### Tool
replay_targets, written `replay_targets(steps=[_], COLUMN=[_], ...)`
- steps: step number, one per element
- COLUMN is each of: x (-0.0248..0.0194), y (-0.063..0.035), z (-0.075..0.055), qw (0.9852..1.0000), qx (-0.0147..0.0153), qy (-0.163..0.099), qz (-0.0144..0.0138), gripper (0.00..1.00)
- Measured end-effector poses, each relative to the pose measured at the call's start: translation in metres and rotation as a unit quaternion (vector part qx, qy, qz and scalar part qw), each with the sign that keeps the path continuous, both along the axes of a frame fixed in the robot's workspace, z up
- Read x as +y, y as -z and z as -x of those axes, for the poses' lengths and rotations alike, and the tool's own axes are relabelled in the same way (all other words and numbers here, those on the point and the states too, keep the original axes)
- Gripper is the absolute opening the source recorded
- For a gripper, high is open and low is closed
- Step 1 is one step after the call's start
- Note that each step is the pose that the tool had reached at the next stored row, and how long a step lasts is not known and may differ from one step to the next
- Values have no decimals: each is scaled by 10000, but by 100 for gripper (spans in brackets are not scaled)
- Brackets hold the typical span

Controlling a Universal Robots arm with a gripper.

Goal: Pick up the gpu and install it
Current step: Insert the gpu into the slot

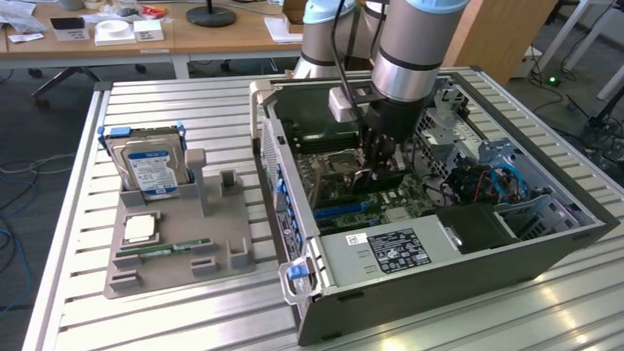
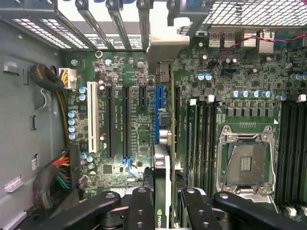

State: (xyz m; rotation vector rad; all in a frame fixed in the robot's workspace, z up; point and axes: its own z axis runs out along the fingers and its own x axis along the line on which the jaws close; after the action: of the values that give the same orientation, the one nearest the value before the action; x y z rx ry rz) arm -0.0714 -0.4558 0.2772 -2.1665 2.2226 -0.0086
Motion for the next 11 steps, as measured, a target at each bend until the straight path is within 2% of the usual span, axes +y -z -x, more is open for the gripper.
replay_targets(steps=[5,11], x=[0,0], y=[30,44], z=[21,29], qw=[10000,10000], qx=[-16,-17], qy=[-1,-1], qz=[0,1], gripper=[27,27])
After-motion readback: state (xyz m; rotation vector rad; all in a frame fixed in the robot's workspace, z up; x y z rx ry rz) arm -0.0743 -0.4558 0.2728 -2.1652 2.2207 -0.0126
